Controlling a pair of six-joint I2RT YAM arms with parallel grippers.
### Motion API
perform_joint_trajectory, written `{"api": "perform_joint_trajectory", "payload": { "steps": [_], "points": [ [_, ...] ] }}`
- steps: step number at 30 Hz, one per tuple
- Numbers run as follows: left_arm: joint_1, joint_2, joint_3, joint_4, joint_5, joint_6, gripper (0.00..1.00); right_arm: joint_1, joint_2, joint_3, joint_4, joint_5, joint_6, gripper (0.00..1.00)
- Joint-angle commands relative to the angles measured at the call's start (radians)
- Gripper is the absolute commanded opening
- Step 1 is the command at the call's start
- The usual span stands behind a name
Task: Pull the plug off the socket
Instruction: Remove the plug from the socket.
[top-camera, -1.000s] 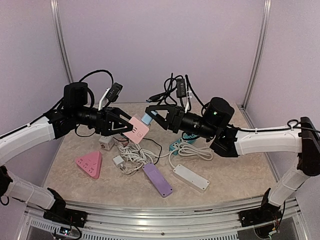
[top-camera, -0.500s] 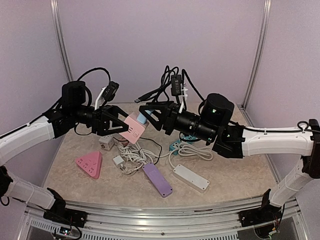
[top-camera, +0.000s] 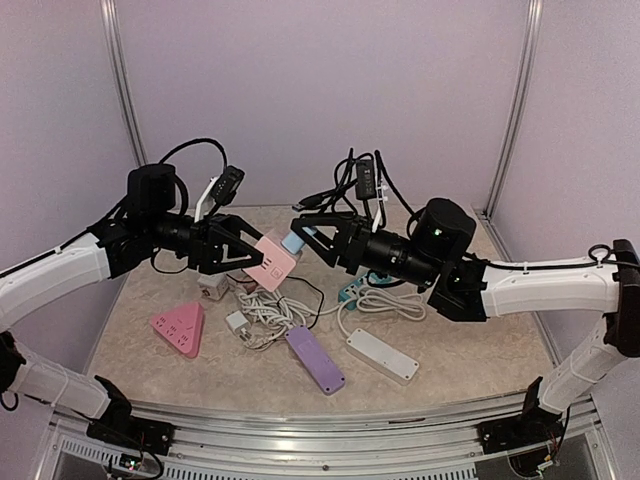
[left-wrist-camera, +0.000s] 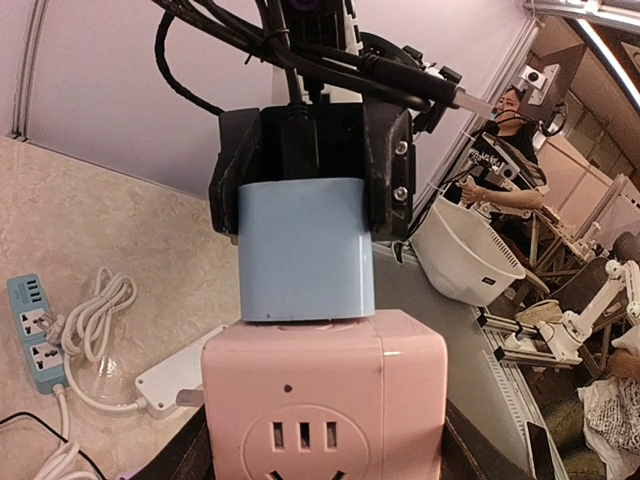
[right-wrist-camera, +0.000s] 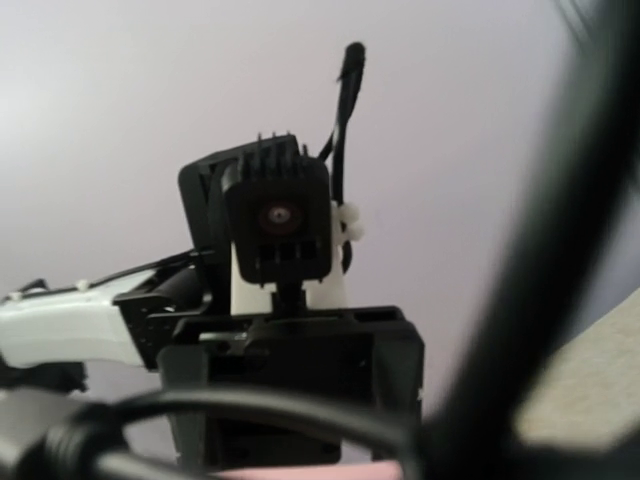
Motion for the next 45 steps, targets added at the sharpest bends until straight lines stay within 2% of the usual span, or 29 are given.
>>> {"api": "perform_joint_trajectory", "payload": {
  "steps": [1, 11, 18, 25, 33, 45],
  "points": [
    [-0.002, -0.039, 0.017, 0.03, 0.032, -0.006, 0.0, -0.059, 0.016, -0.043, 0.085, -0.029, 0.106, 0.0],
    [-0.009, -0.043, 0.025, -0.003, 0.026, 0.011, 0.0, -0.067, 0.026, -0.055, 0.111, -0.018, 0.156, 0.0],
    [-0.014, -0.038, 0.031, -0.018, 0.021, 0.017, 0.0, -0.069, 0.028, -0.062, 0.087, 0.005, 0.132, 0.0],
    [-0.014, -0.028, 0.042, -0.043, 0.006, 0.023, 0.0, -0.037, 0.013, -0.052, -0.001, 0.095, 0.025, 0.0],
    [-0.014, -0.022, 0.051, -0.062, 0.0, 0.03, 0.0, 0.03, -0.008, 0.021, -0.199, 0.271, -0.141, 0.0],
    [-0.014, -0.017, 0.054, -0.073, -0.001, 0.038, 0.0, 0.065, -0.04, 0.038, -0.281, 0.384, -0.222, 0.0]
  ]
}}
